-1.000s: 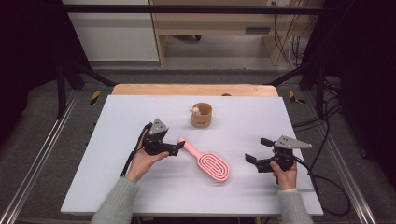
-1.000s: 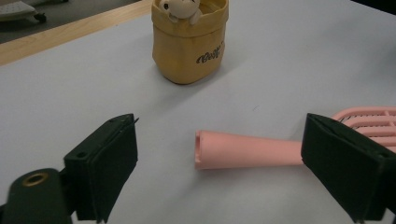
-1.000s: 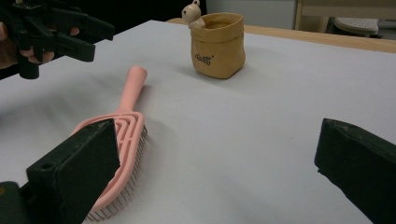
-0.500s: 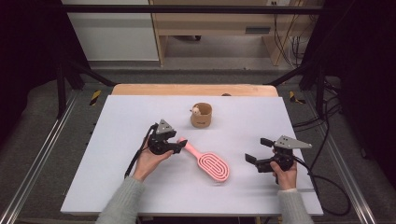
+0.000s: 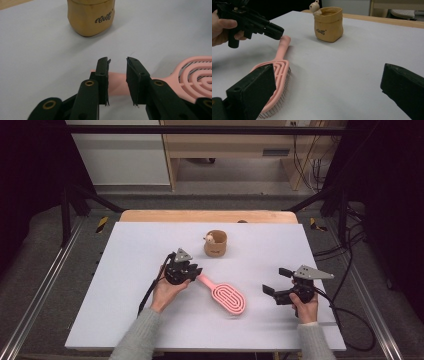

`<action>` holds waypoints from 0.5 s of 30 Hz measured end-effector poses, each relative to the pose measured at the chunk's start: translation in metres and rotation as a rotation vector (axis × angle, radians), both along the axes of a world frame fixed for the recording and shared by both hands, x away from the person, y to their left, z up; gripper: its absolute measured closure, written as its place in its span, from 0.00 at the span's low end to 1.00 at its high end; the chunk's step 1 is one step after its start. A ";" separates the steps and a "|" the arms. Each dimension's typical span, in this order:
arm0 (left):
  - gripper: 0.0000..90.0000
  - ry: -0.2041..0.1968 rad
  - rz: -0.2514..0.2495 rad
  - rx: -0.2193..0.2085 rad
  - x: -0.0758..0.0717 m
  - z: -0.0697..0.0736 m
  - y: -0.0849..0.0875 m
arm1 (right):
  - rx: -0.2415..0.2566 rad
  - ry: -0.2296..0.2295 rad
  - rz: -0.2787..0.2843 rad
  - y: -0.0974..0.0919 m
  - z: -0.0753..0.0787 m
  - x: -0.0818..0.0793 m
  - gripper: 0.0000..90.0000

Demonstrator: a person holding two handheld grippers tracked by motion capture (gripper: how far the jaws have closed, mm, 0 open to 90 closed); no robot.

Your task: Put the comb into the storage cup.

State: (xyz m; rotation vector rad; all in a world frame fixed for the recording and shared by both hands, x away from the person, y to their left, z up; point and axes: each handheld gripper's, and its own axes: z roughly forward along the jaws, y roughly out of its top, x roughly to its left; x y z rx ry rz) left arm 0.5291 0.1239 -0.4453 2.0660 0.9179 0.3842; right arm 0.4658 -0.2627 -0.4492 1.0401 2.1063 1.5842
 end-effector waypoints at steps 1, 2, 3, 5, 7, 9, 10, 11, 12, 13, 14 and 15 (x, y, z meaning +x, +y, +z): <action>0.80 0.000 -0.002 0.009 0.000 0.000 -0.001 | 0.000 0.000 0.000 0.000 0.000 0.000 0.00; 0.82 -0.003 0.001 0.012 0.000 0.000 -0.003 | 0.000 0.000 0.000 0.000 0.000 0.000 0.00; 0.84 -0.003 0.000 0.016 0.000 0.000 -0.004 | 0.000 0.000 0.000 0.000 0.000 0.000 0.00; 0.86 -0.005 0.000 0.024 0.001 0.000 -0.006 | 0.000 -0.001 0.000 0.000 0.000 0.000 0.00; 0.89 -0.012 0.004 0.035 0.002 0.000 -0.009 | 0.001 -0.002 0.001 0.000 0.000 0.000 0.00; 0.93 -0.012 0.007 0.037 0.002 0.001 -0.011 | 0.000 -0.003 0.001 0.000 0.000 0.000 0.00; 0.94 -0.010 0.008 0.038 0.003 0.001 -0.011 | 0.001 -0.002 0.001 0.000 0.000 0.000 0.00; 0.95 -0.011 0.011 0.039 0.004 0.001 -0.013 | 0.001 -0.002 0.001 0.000 0.000 0.000 0.00; 0.96 -0.009 0.008 0.041 0.004 0.000 -0.013 | 0.001 -0.002 0.001 0.000 0.000 0.000 0.00; 0.98 -0.007 0.008 0.045 0.005 0.000 -0.014 | 0.001 -0.002 0.001 0.000 0.000 0.000 0.00; 0.99 -0.007 0.009 0.050 0.006 0.000 -0.015 | 0.002 -0.002 0.001 0.000 0.000 0.000 0.00; 0.99 -0.010 0.011 0.057 0.006 -0.001 -0.016 | 0.002 -0.003 0.002 0.000 0.000 0.000 0.00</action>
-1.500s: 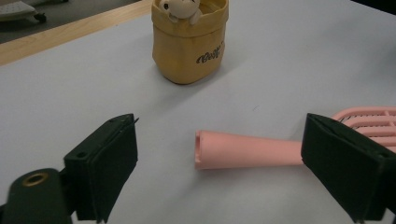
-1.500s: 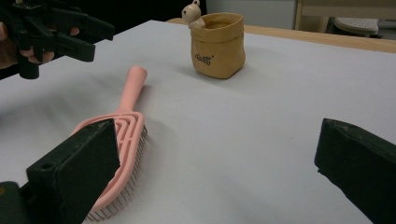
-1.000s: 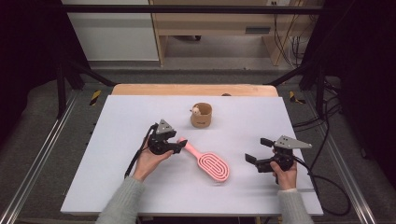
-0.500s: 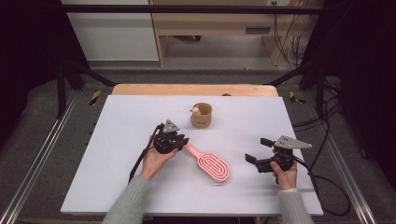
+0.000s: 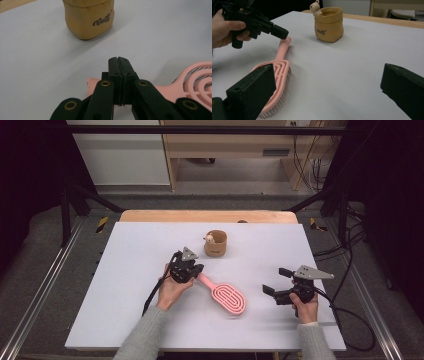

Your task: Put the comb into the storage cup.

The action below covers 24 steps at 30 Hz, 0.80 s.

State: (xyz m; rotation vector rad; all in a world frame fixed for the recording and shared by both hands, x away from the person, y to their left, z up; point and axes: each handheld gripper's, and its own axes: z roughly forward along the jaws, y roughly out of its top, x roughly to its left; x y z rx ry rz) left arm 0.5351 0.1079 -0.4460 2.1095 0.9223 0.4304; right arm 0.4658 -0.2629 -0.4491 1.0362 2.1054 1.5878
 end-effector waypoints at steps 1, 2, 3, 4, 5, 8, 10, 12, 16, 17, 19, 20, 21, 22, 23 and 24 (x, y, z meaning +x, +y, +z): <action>0.99 0.001 0.003 0.003 0.001 0.000 -0.001 | 0.000 0.000 0.000 0.000 0.000 0.000 0.00; 0.99 0.004 0.006 0.000 0.002 -0.001 -0.001 | 0.000 0.001 0.000 0.000 0.000 0.000 0.00; 0.99 0.009 0.005 0.002 0.003 -0.001 -0.001 | 0.000 0.000 0.000 0.000 0.000 0.000 0.00; 1.00 0.012 0.006 0.002 0.004 -0.002 -0.002 | 0.000 0.000 0.001 0.000 0.000 0.000 0.00; 1.00 0.012 0.008 0.006 0.004 -0.002 -0.002 | 0.000 0.000 0.001 0.000 0.000 0.000 0.00; 1.00 0.009 0.014 0.015 0.006 -0.004 -0.003 | 0.000 0.000 0.001 0.000 0.000 0.000 0.00; 1.00 0.011 0.018 0.021 0.007 -0.005 -0.004 | 0.000 0.000 0.001 0.000 0.000 0.000 0.00; 1.00 0.012 0.016 0.027 0.007 -0.006 -0.004 | 0.001 0.000 0.001 0.000 0.000 0.000 0.00; 1.00 0.028 0.015 0.031 0.009 -0.006 -0.003 | 0.001 0.000 0.001 0.000 0.000 0.000 0.00; 1.00 0.034 0.012 0.030 0.009 -0.006 -0.002 | 0.001 0.000 0.001 0.000 0.000 0.000 0.00; 1.00 0.040 0.007 0.033 0.009 -0.007 -0.002 | 0.000 0.002 0.001 0.000 0.000 0.000 0.00; 1.00 0.041 0.008 0.035 0.009 -0.007 -0.002 | 0.001 0.001 0.001 0.000 0.000 0.000 0.00; 1.00 0.044 0.007 0.038 0.009 -0.007 -0.001 | 0.000 0.000 0.001 0.000 0.000 0.000 0.00; 1.00 0.046 0.008 0.040 0.009 -0.007 -0.001 | 0.001 0.000 0.001 0.000 0.000 0.000 0.00; 1.00 0.046 0.008 0.043 0.009 -0.007 -0.001 | 0.000 0.001 0.001 0.000 0.000 0.000 0.00; 1.00 0.046 0.006 0.045 0.008 -0.007 -0.001 | 0.000 0.001 0.001 0.000 0.000 0.000 0.00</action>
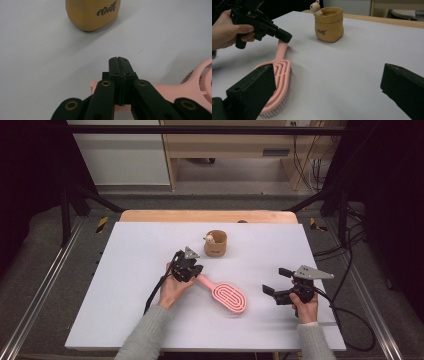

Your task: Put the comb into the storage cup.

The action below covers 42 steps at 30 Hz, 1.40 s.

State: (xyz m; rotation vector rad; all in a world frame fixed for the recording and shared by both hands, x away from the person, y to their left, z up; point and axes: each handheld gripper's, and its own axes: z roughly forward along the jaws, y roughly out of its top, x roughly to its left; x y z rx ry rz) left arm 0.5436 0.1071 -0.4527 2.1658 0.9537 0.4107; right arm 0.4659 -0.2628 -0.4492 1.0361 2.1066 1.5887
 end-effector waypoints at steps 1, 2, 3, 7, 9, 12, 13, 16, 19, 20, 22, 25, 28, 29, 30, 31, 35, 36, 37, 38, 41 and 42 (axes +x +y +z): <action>1.00 -0.003 -0.002 0.006 -0.001 0.000 0.000 | 0.000 0.000 0.000 0.000 0.000 0.000 0.00; 1.00 -0.004 -0.003 0.010 -0.001 0.001 0.000 | 0.000 -0.001 0.000 0.000 0.000 0.000 0.00; 1.00 -0.005 -0.007 0.012 -0.002 0.001 0.000 | 0.000 0.000 0.000 0.000 0.000 0.000 0.00; 1.00 -0.005 -0.014 0.030 -0.005 0.001 0.001 | 0.000 -0.001 0.000 0.000 0.000 0.000 0.00; 1.00 -0.005 -0.015 0.036 -0.006 0.000 0.002 | -0.001 0.000 0.000 0.000 0.000 0.000 0.00; 1.00 -0.004 -0.021 0.041 -0.009 0.000 0.004 | 0.001 -0.001 -0.001 0.000 0.000 0.000 0.00; 1.00 -0.002 -0.022 0.043 -0.009 0.001 0.005 | 0.000 -0.001 -0.001 0.000 0.000 0.000 0.00; 1.00 0.002 -0.026 0.050 -0.012 0.000 0.007 | 0.001 0.001 0.000 0.000 0.000 0.000 0.00; 1.00 0.004 -0.029 0.056 -0.014 0.000 0.009 | -0.001 0.001 -0.001 0.000 0.000 0.000 0.00; 1.00 0.006 -0.029 0.054 -0.015 0.000 0.010 | 0.000 0.000 -0.001 0.000 0.000 0.000 0.00; 1.00 0.011 -0.032 0.052 -0.018 0.000 0.012 | 0.000 0.001 -0.001 0.000 0.000 0.000 0.00; 1.00 0.013 -0.037 0.054 -0.022 0.000 0.015 | 0.000 0.002 0.000 0.000 0.000 0.000 0.00; 1.00 0.018 -0.042 0.053 -0.025 0.000 0.017 | -0.001 0.005 0.000 0.000 0.000 0.000 0.00; 1.00 0.020 -0.045 0.054 -0.026 -0.001 0.018 | -0.001 0.005 0.001 0.000 0.000 0.000 0.00; 1.00 0.024 -0.046 0.055 -0.028 -0.001 0.018 | -0.001 0.005 0.001 0.000 0.000 0.000 0.00; 1.00 0.024 -0.048 0.053 -0.029 -0.001 0.019 | -0.001 0.006 0.002 0.000 0.000 0.000 0.00; 1.00 0.029 -0.059 0.055 -0.034 -0.003 0.020 | -0.002 0.006 0.001 0.000 0.000 0.000 0.00; 1.00 0.034 -0.064 0.053 -0.036 -0.003 0.020 | -0.002 0.006 0.001 0.000 0.000 0.000 0.00; 1.00 0.033 -0.066 0.051 -0.037 -0.003 0.021 | -0.002 0.006 0.001 0.000 0.000 0.000 0.00; 1.00 0.032 -0.067 0.052 -0.039 -0.003 0.021 | -0.001 0.006 0.001 0.000 0.000 0.000 0.00; 1.00 0.038 -0.076 0.057 -0.042 -0.003 0.021 | -0.001 0.006 0.001 0.000 0.000 0.000 0.00; 1.00 0.037 -0.080 0.061 -0.043 -0.003 0.021 | -0.001 0.006 0.002 0.000 0.000 0.000 0.00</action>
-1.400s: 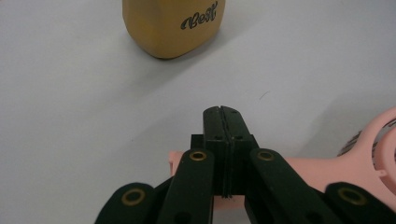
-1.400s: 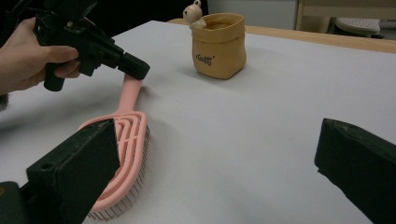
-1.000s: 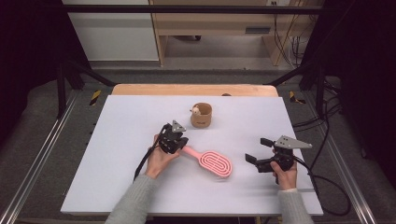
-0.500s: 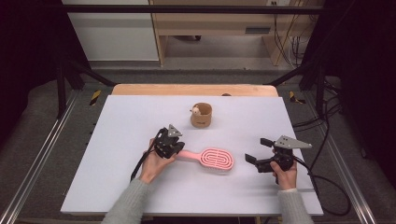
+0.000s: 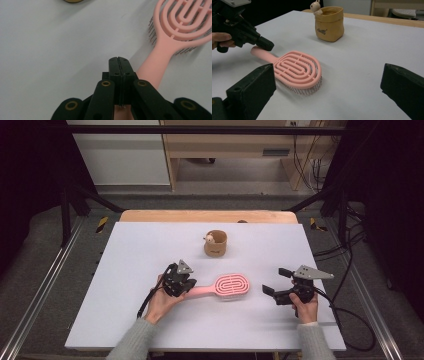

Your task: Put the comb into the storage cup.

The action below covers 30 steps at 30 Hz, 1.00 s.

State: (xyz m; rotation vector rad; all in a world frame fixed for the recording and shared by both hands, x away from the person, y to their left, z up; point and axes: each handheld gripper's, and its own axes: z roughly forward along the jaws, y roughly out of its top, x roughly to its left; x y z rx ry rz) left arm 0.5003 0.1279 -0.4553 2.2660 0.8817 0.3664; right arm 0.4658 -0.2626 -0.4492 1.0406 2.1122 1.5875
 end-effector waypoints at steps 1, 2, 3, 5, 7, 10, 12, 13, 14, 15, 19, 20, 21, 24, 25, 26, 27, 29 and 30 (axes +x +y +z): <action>1.00 0.004 -0.003 -0.002 -0.001 0.000 0.000 | -0.001 0.000 0.000 0.000 0.000 0.000 0.00; 1.00 0.004 -0.006 -0.001 -0.002 0.000 0.000 | -0.001 0.000 0.000 0.000 0.000 0.000 0.00; 1.00 0.007 -0.009 -0.002 -0.004 0.000 0.000 | -0.001 0.000 -0.001 0.000 0.000 0.000 0.00; 1.00 0.012 -0.015 -0.004 -0.006 -0.001 -0.001 | -0.001 -0.001 0.000 0.000 0.000 0.000 0.00; 1.00 0.016 -0.021 -0.006 -0.009 -0.001 -0.001 | -0.002 0.000 0.000 0.000 0.000 0.000 0.00; 1.00 0.019 -0.033 -0.005 -0.013 -0.002 -0.001 | -0.001 0.000 0.000 0.000 0.000 0.000 0.00; 1.00 0.020 -0.041 -0.002 -0.016 -0.003 -0.002 | -0.001 0.001 0.000 0.000 0.000 0.000 0.00; 1.00 0.020 -0.041 -0.003 -0.017 -0.003 -0.002 | -0.002 0.000 0.000 0.000 0.000 0.000 0.00; 1.00 0.020 -0.043 -0.001 -0.018 -0.003 -0.003 | -0.001 0.001 0.000 0.000 0.000 0.000 0.00; 1.00 0.022 -0.043 -0.003 -0.019 -0.003 -0.003 | -0.001 0.000 0.000 0.000 0.000 0.000 0.00; 1.00 0.020 -0.054 -0.002 -0.022 -0.004 -0.005 | -0.002 0.000 0.000 0.000 0.000 0.000 0.00; 1.00 0.019 -0.059 0.002 -0.023 -0.004 -0.006 | -0.001 0.000 0.000 0.000 0.000 0.000 0.00; 1.00 0.020 -0.063 0.000 -0.024 -0.004 -0.006 | -0.001 0.000 0.000 0.000 0.000 0.000 0.00; 1.00 0.014 -0.072 0.006 -0.027 -0.004 -0.008 | -0.001 -0.001 0.000 0.000 0.000 0.000 0.00; 1.00 0.011 -0.073 0.006 -0.028 -0.005 -0.009 | 0.000 -0.001 0.001 0.000 0.000 0.000 0.00; 1.00 0.012 -0.077 0.007 -0.028 -0.005 -0.009 | 0.000 0.000 0.001 0.000 0.000 0.000 0.00; 1.00 0.012 -0.080 0.007 -0.029 -0.005 -0.009 | -0.001 0.000 0.001 0.000 0.000 0.000 0.00; 1.00 0.008 -0.081 0.008 -0.029 -0.005 -0.010 | -0.002 0.001 0.000 0.000 0.000 0.000 0.00; 1.00 0.006 -0.079 0.009 -0.029 -0.005 -0.009 | -0.003 0.000 0.001 0.000 0.000 0.000 0.00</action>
